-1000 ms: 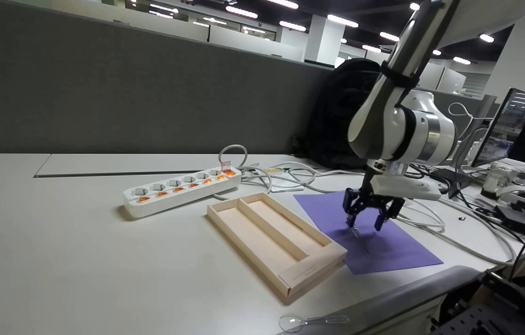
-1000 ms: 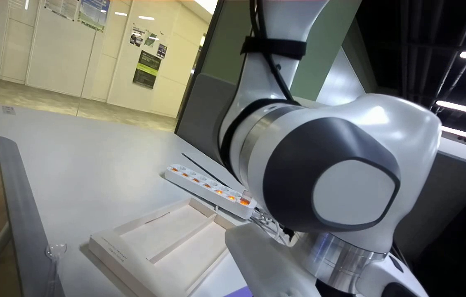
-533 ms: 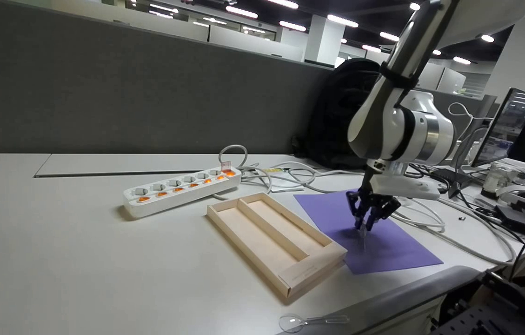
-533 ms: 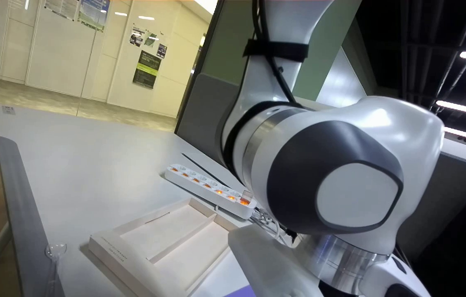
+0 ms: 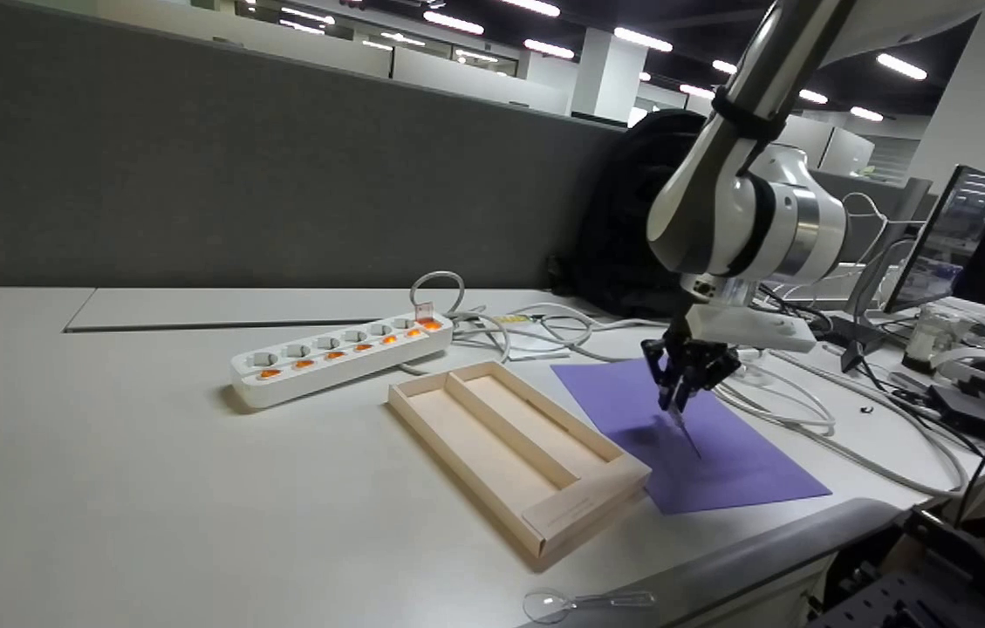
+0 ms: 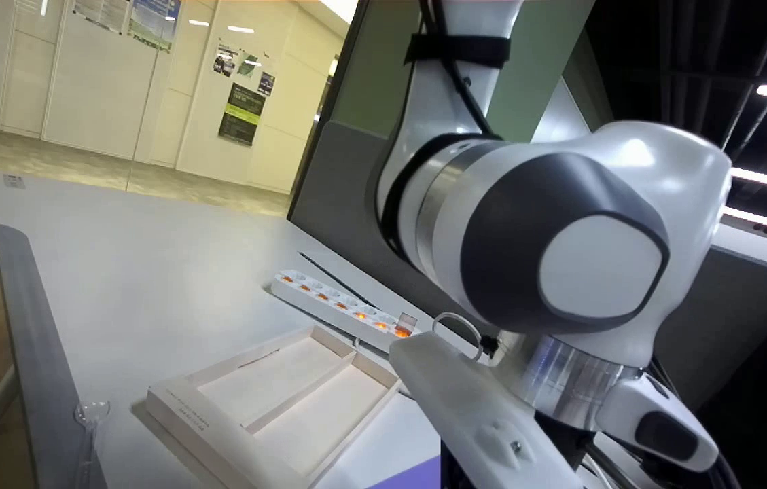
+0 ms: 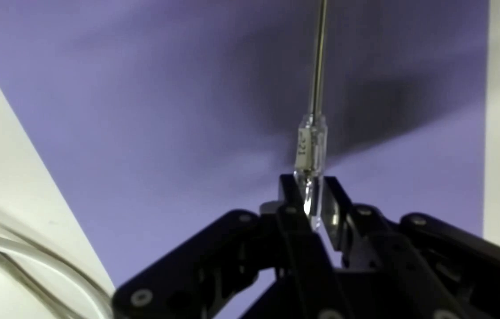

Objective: Put the silver object in the right compartment of the box

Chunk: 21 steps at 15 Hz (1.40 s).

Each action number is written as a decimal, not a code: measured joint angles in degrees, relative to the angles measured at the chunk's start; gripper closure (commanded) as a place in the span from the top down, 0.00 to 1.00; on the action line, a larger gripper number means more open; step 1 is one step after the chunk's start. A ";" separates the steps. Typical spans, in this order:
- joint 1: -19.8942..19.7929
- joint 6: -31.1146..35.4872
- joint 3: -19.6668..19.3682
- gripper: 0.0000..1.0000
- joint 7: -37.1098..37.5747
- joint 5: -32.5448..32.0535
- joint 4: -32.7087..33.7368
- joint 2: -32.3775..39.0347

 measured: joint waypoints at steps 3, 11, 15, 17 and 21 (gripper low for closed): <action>3.52 -6.55 -0.46 0.04 1.15 -1.16 0.23 -3.56; 10.85 -12.38 3.57 0.04 3.12 -1.14 0.46 -4.77; 13.33 -11.93 5.42 0.04 3.13 -1.18 0.47 -2.05; 14.42 -11.32 5.78 0.04 3.13 -1.42 0.47 -0.68; 15.18 -10.63 5.80 0.43 3.15 -2.43 0.65 0.18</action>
